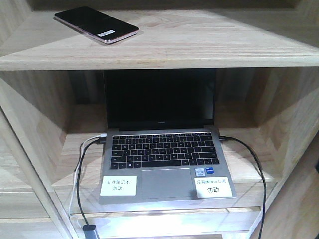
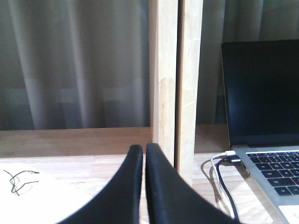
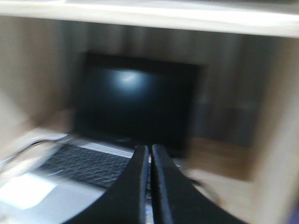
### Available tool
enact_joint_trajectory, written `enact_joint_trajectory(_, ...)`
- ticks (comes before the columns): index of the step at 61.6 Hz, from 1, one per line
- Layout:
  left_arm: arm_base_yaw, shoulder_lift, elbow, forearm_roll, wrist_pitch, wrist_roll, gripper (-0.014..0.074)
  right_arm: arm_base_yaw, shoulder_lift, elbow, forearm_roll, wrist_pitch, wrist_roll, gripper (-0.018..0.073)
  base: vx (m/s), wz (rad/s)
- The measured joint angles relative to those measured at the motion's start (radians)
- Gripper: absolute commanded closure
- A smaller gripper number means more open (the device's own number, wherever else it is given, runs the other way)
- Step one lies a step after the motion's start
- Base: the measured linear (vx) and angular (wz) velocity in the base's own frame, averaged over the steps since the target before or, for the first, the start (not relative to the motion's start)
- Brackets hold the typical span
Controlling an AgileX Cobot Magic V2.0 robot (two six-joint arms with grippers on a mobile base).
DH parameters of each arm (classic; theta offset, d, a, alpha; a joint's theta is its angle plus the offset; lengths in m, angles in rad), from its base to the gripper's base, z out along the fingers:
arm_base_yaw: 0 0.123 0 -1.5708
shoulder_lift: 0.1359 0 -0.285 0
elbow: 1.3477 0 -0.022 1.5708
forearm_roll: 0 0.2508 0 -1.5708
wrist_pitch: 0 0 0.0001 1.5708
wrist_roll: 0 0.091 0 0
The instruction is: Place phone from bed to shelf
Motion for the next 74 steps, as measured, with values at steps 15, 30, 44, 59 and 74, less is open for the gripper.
enact_joint_trajectory(15, 0.000, 0.000, 0.000, 0.000, 0.000, 0.000, 0.0595, -0.151, -0.115, 0.119, -0.002, -0.043, -0.002, 0.0564, 0.00, 0.00)
enact_joint_trajectory(30, 0.000, 0.000, 0.000, 0.000, 0.000, 0.000, 0.0595, -0.239, -0.231, 0.215, -0.002, -0.051, -0.003, 0.0564, 0.00, 0.00)
enact_joint_trajectory(44, 0.000, 0.000, 0.000, 0.000, 0.001, 0.000, 0.0595, -0.255, -0.280, 0.322, -0.002, -0.116, 0.026, 0.0564, 0.00, 0.00)
enact_joint_trajectory(59, 0.000, 0.000, 0.000, 0.000, 0.000, 0.000, 0.0595, -0.255, -0.280, 0.325, -0.001, -0.173, 0.060, 0.0564, 0.00, 0.00)
enact_joint_trajectory(74, 0.000, 0.000, 0.000, 0.000, 0.000, 0.000, 0.0595, -0.255, -0.280, 0.325, -0.002, -0.246, 0.036, 0.0564, 0.00, 0.00)
